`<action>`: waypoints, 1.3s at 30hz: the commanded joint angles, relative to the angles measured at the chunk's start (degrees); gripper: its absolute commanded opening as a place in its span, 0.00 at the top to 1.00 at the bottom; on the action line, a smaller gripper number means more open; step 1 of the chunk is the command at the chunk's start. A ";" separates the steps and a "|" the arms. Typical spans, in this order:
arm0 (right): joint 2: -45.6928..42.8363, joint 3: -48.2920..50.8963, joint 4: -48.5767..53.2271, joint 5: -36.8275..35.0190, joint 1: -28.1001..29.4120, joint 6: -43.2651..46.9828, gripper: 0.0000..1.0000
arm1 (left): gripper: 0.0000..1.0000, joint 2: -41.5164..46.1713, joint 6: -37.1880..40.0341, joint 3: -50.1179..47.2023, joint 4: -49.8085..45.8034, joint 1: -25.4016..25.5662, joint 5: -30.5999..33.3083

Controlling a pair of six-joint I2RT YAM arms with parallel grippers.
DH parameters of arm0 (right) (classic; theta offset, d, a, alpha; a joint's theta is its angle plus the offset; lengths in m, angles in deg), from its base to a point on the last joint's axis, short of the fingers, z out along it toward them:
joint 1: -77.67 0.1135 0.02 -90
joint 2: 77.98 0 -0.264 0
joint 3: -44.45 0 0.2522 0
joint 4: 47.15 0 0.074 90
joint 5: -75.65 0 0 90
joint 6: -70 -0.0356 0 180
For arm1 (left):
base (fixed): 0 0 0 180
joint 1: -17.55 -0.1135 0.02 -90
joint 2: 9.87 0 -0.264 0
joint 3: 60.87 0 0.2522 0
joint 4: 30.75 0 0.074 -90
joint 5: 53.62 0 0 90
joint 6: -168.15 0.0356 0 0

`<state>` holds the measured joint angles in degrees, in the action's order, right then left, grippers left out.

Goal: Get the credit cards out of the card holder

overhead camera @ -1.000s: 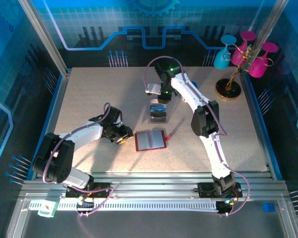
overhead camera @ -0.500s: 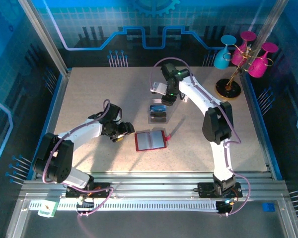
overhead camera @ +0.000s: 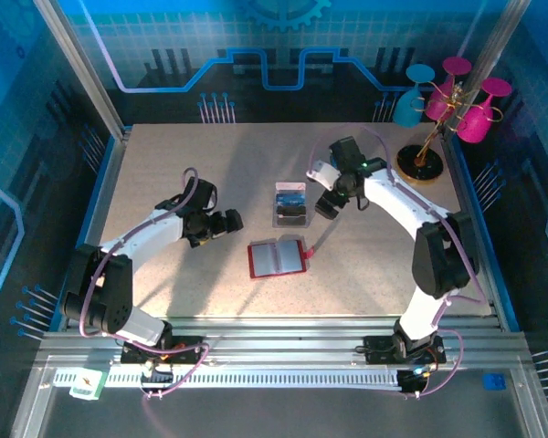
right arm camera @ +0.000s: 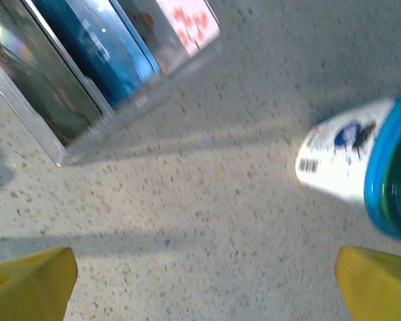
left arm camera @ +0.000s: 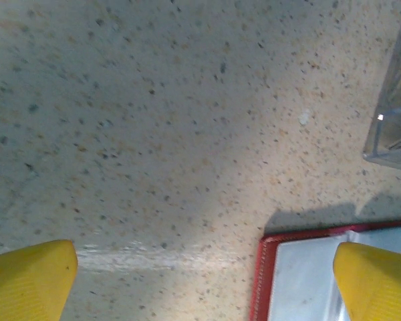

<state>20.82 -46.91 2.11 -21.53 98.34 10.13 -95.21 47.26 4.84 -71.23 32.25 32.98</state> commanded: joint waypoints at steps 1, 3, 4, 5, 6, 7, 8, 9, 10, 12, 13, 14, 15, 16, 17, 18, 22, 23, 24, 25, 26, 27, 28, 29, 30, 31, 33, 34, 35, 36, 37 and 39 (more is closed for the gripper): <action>-5.19 7.21 -10.31 -1.93 -1.71 -6.24 0.00 | 0.01 -0.14 3.46 1.22 1.12 -0.55 5.40; -7.92 12.76 -15.01 -2.01 -3.15 -8.40 0.00 | 0.01 1.51 4.49 -0.51 4.06 -0.51 8.48; -9.06 15.10 -17.57 -2.30 -3.72 -9.33 0.00 | 0.01 2.49 4.93 -1.61 5.48 -0.59 10.26; -10.12 17.85 -20.25 -2.54 -4.30 -10.45 0.00 | 0.01 3.69 5.54 -2.85 6.97 -0.55 12.81; -11.11 20.43 -23.01 -2.77 -4.84 -11.65 0.00 | 0.01 4.63 6.23 -3.83 8.10 -0.55 15.25; -11.72 22.46 -25.50 -3.02 -5.35 -12.66 0.00 | 0.01 5.27 6.89 -4.47 8.89 -0.55 17.67; -12.28 24.96 -28.39 -2.98 -5.99 -14.05 0.00 | 0.01 5.76 7.60 -5.12 9.74 -0.61 20.71; -12.72 26.66 -30.88 -2.70 -6.64 -15.52 0.00 | 0.00 5.93 8.37 -5.51 10.42 -0.64 23.12; -13.02 29.33 -33.83 -1.94 -7.53 -17.27 0.00 | 0.01 5.89 9.14 -5.94 11.12 -0.68 25.90; -13.11 32.99 -39.54 -0.45 -9.28 -20.31 0.00 | 0.01 5.41 10.30 -5.47 11.39 -1.44 29.28; -13.03 34.61 -42.66 -0.35 -10.09 -21.86 0.00 | 0.01 5.19 11.80 -5.40 12.04 -1.75 30.38; -12.87 36.34 -45.74 -0.37 -10.90 -23.13 0.00 | 0.01 5.18 12.91 -5.18 12.72 -2.23 31.27; -12.70 37.80 -49.23 -0.38 -11.46 -24.19 0.00 | 0.01 5.28 14.15 -5.40 13.94 -2.54 32.26; -12.44 39.29 -52.83 -0.45 -12.07 -25.15 0.00 | 0.01 5.40 15.69 -5.45 15.17 -3.04 33.02; -12.36 40.26 -54.52 -1.08 -12.44 -25.70 0.00 | 0.01 5.45 17.31 -6.19 17.23 -3.41 34.39; -12.49 40.63 -56.14 -2.04 -12.65 -26.00 0.00 | 0.01 5.53 18.45 -7.03 19.52 -3.88 35.64; -13.06 46.29 -69.97 -2.19 -13.18 -26.68 0.00 | 0.01 4.57 21.53 -11.68 30.24 -7.70 33.97; -12.82 47.40 -71.46 -2.37 -13.62 -27.12 0.00 | 0.01 3.74 21.80 -12.35 32.41 -8.80 32.87; -12.11 48.56 -74.47 -2.58 -14.08 -27.77 0.00 | 0.01 3.00 21.78 -12.95 34.38 -9.96 31.16; -12.53 49.28 -74.95 -2.21 -14.60 -28.35 0.00 | 0.01 2.41 21.93 -13.52 36.21 -10.99 29.04; -12.72 50.58 -77.01 -0.89 -15.39 -28.89 0.00 | 0.01 1.85 22.91 -14.65 39.37 -11.88 26.45; -12.58 52.18 -80.04 0.15 -16.13 -29.59 0.00 | 0.01 1.53 24.31 -16.50 44.00 -12.44 24.23; -12.26 53.47 -82.55 1.28 -16.76 -30.02 0.00 | 0.01 1.56 25.73 -18.48 49.21 -12.74 22.50; -11.03 55.10 -86.64 2.36 -17.26 -30.19 0.00 | 0.01 2.21 26.23 -20.34 53.43 -13.06 20.96; -10.66 56.66 -90.06 2.25 -17.44 -30.53 0.00 | 0.01 2.55 26.77 -22.33 58.43 -13.46 19.16; -11.47 57.00 -89.12 1.76 -17.58 -30.86 0.00 | 0.01 2.67 27.71 -23.83 62.16 -13.71 17.12; -10.63 57.71 -92.11 1.69 -17.75 -30.93 0.00 | 0.01 1.77 27.81 -26.02 67.41 -14.43 15.46; -11.07 57.50 -90.64 1.65 -17.75 -30.90 0.00 | 0.01 0.69 27.35 -26.45 68.93 -14.73 15.25; -10.80 57.20 -90.81 1.39 -17.71 -30.98 0.00 | 0.01 0.09 27.70 -27.02 71.09 -14.81 14.56; -10.71 56.80 -90.30 1.05 -17.75 -31.17 0.00 | 0.01 -0.11 28.35 -27.35 71.46 -14.86 12.21; -10.97 56.60 -89.22 1.02 -17.72 -31.17 0.00 | 0.01 -1.11 28.73 -27.69 73.20 -14.87 11.11; -10.85 56.40 -89.15 1.18 -17.69 -30.99 0.00 | 0.01 -2.05 29.36 -28.91 76.02 -15.12 8.79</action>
<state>9.70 10.35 -83.52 -20.74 81.25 -20.06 -95.78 74.19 -22.42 -5.31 17.75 47.97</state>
